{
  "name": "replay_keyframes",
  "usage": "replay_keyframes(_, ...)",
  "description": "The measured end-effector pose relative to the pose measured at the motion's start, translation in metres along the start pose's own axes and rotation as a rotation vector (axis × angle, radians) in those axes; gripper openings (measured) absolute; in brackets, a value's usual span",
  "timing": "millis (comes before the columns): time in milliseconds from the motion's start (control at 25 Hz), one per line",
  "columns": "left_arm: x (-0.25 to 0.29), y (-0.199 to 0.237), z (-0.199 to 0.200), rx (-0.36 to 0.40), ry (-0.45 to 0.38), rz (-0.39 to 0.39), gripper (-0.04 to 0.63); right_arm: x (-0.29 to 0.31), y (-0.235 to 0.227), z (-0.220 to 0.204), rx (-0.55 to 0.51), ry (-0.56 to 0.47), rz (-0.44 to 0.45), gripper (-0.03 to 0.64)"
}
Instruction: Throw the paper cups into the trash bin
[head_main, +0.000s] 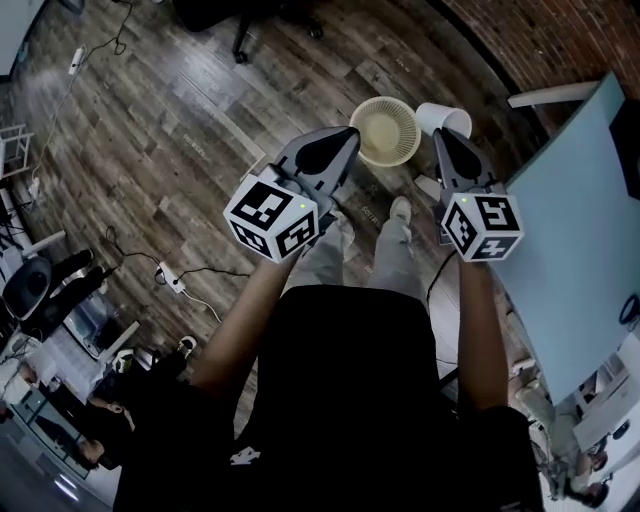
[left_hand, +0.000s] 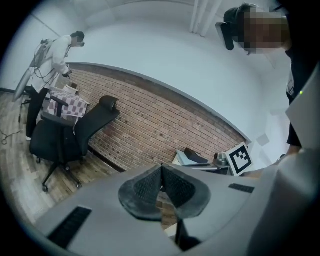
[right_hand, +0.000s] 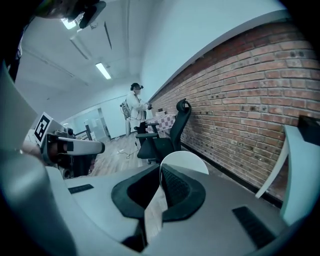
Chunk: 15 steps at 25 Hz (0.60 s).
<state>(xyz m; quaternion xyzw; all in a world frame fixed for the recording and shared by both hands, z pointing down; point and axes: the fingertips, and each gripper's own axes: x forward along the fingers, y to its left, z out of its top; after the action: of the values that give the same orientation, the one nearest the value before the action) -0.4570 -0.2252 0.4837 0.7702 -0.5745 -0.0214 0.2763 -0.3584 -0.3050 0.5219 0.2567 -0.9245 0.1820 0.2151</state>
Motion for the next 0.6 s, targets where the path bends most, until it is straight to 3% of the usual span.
replay_keyframes(400,0.024,0.019,-0.056,-0.033,0.076,-0.053,0.003,0.030,-0.021,-0.074,0.081,0.076,-0.060,0.014)
replay_keyframes(600,0.025,0.028,-0.080,-0.052,0.069,-0.049,0.003,0.047,-0.031,-0.113,0.101,0.110,-0.069,0.014)
